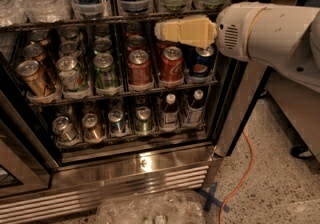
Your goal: Pick green can from top shelf of fridge
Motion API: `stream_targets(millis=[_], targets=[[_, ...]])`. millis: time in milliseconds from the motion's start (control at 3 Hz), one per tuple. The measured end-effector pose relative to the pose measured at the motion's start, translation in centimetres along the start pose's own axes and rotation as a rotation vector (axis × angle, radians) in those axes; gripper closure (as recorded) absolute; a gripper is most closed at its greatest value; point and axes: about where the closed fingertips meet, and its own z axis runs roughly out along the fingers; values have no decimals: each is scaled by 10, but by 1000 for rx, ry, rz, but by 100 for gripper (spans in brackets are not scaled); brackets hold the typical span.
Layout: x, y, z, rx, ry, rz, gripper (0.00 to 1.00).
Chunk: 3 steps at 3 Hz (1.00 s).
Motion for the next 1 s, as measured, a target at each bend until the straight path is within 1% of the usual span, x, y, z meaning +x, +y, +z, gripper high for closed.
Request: stream_targets(millis=[333,667,1000], targets=[[-7,-7,14,32,-44,-30,0],[-22,-19,13,145,-94,-124,11],[-35,-32,-1,250,-136,-211,20]])
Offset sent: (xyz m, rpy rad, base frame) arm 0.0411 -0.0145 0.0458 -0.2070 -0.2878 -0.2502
